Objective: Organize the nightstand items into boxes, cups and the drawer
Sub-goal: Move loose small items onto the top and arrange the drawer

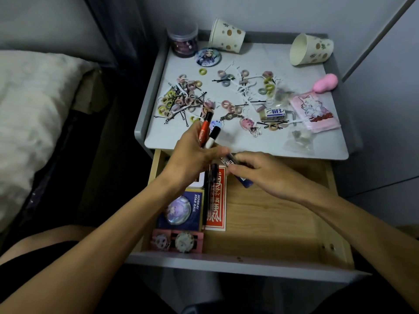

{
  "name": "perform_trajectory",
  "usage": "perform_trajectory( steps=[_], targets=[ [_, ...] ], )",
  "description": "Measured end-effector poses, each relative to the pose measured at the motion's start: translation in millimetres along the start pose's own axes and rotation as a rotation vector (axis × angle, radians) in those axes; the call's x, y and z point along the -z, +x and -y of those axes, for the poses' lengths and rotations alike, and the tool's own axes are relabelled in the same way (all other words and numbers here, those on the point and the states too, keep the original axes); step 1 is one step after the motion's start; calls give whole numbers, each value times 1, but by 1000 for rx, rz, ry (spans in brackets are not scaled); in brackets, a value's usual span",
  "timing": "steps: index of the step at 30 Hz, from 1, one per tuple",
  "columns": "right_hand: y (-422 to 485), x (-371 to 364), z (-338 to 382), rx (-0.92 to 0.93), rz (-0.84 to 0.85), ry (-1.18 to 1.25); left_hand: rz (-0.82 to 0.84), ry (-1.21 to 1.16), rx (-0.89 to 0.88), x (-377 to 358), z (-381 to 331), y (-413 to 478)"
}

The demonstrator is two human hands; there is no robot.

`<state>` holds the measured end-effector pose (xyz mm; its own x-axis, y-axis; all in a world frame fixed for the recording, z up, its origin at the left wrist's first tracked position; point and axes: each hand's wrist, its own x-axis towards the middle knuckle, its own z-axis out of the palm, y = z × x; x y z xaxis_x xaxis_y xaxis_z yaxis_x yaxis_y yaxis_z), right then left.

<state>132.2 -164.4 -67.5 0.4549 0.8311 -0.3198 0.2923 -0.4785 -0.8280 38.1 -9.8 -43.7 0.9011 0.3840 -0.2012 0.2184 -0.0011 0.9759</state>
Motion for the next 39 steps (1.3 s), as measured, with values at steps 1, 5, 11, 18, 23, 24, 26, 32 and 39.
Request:
perform_trajectory(
  steps=[1, 5, 11, 18, 23, 24, 26, 32, 39],
  targets=[
    [0, 1, -1, 10, 16, 13, 9, 17, 8, 1, 2, 1],
    [-1, -3, -10, -30, 77, 128, -67, 111, 30, 5, 8, 2],
    [13, -42, -61, -304, 75, 218, -153, -263, 118, 30, -13, 10],
    [62, -59, -75, -457, -145, 265, -167, -392, 209, 32, -10, 9],
    [73, -68, -79, -471, -180, 275, -236, -383, 198, 36, -10, 10],
    [74, -70, -78, -473, -183, 286, -239, -378, 196, 37, -10, 9],
    [75, -72, -79, -469, -189, 286, -230, -371, 200, 37, -10, 8],
    [74, -74, -83, -444, -186, 137, -189, -353, 202, 30, -10, 6],
    [39, -42, -50, -361, -65, -81, -111, -371, 223, 16, -7, 0]
  ],
)
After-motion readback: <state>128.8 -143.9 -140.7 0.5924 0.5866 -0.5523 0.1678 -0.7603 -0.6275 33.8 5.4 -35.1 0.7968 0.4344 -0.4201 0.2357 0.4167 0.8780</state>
